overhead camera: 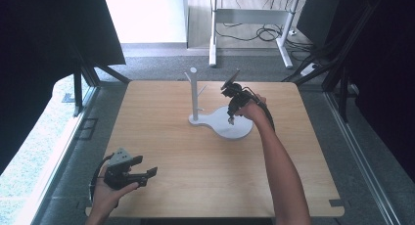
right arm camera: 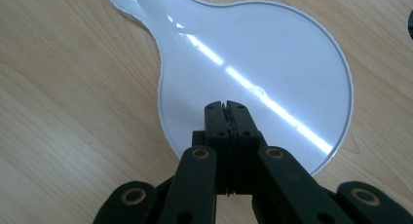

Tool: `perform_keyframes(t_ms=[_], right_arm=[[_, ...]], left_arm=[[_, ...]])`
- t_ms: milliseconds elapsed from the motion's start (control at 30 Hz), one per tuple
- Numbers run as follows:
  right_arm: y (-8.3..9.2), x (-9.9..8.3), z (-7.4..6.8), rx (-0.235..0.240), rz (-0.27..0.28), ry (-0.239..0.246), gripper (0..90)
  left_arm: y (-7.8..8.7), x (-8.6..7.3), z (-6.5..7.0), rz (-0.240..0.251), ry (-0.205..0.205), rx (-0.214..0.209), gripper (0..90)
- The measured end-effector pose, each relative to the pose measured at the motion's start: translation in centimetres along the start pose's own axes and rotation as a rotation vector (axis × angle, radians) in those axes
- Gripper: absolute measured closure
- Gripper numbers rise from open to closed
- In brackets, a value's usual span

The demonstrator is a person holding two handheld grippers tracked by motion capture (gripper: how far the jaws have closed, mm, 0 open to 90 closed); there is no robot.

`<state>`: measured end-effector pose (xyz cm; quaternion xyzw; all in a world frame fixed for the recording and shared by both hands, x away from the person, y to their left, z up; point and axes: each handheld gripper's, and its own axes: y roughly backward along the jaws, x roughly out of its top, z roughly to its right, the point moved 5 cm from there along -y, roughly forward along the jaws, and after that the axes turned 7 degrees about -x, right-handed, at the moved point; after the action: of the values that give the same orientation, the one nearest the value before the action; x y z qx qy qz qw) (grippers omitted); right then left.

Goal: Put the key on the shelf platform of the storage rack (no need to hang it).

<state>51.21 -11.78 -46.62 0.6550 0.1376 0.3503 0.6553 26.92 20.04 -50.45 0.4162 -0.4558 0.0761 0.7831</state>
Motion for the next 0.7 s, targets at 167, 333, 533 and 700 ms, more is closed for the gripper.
perform_keyframes(t_ms=[167,333,533,700], right_arm=[[-1.1,0.0,0.5,0.002,0.005,-0.024,90.0],[-2.1,-0.1,0.6,0.001,-0.007,-0.034,90.0],[-2.6,0.1,1.0,-0.003,0.022,-0.049,89.9],[-2.8,0.2,0.9,-0.003,0.038,-0.057,89.9]], left_arm=[[-0.1,0.0,0.1,-0.003,-0.002,-0.002,26.5],[-0.2,-0.1,0.0,-0.004,0.001,-0.002,26.5],[-0.5,-0.1,0.1,-0.012,0.000,-0.007,26.4],[-0.9,-0.2,0.4,-0.025,-0.011,-0.014,26.4]])
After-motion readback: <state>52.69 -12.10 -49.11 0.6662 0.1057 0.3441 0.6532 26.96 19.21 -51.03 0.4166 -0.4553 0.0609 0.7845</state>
